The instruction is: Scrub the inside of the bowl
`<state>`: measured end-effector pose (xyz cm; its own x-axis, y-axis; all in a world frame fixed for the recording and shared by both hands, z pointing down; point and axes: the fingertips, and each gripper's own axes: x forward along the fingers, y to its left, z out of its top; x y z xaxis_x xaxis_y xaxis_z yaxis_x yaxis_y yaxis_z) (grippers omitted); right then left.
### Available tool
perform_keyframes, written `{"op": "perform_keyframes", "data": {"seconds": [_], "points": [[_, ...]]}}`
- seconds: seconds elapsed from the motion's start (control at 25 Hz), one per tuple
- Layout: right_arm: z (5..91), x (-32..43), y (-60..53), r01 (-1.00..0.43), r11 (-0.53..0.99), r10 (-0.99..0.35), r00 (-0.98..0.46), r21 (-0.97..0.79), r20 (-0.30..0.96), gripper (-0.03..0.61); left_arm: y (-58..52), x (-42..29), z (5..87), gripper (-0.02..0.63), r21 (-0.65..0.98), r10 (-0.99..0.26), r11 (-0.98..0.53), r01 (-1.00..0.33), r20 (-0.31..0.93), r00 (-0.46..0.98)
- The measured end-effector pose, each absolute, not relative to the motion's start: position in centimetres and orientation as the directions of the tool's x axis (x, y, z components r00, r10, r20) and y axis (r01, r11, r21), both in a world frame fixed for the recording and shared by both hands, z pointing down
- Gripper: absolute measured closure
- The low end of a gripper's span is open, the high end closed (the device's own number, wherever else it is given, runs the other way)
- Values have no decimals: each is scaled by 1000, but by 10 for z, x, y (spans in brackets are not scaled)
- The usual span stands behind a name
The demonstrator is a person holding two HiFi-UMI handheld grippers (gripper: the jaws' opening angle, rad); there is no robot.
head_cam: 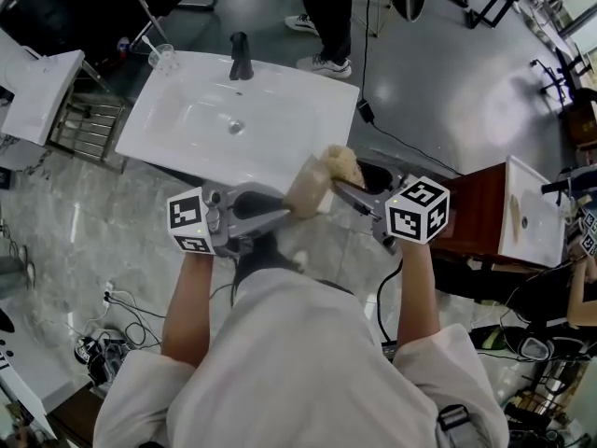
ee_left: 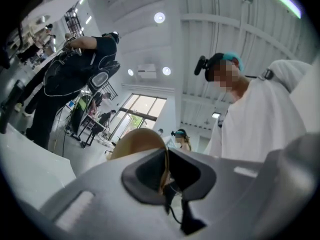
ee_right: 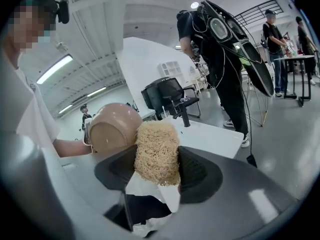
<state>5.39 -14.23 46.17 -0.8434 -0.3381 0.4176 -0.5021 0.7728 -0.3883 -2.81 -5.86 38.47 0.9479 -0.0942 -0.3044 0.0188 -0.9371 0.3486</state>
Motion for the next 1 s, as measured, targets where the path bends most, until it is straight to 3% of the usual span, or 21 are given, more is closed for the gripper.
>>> {"op": "perform_keyframes", "data": {"seconds": [0.16,0.4,0.8,1.0], "points": [[476,48,-128,-477,794,-285,-839,-376,464,327,-78,-42,372,595,360,-184,-932,-36,-385,904],[469,43,-114,-429,821,-237,-857,-377,458,327,-106,-55,393,595,413,-351,-886,-212,-297,888],[444,37,-128,-460,798,-313,-869,-389,383,327,-94,-43,398,593,415,-307,-893,-173,-283,908],[452,35,-128,-486,797,-319,-843,-359,433,327,-93,-49,386,593,389,-299,-906,-164,-315,901]]}}
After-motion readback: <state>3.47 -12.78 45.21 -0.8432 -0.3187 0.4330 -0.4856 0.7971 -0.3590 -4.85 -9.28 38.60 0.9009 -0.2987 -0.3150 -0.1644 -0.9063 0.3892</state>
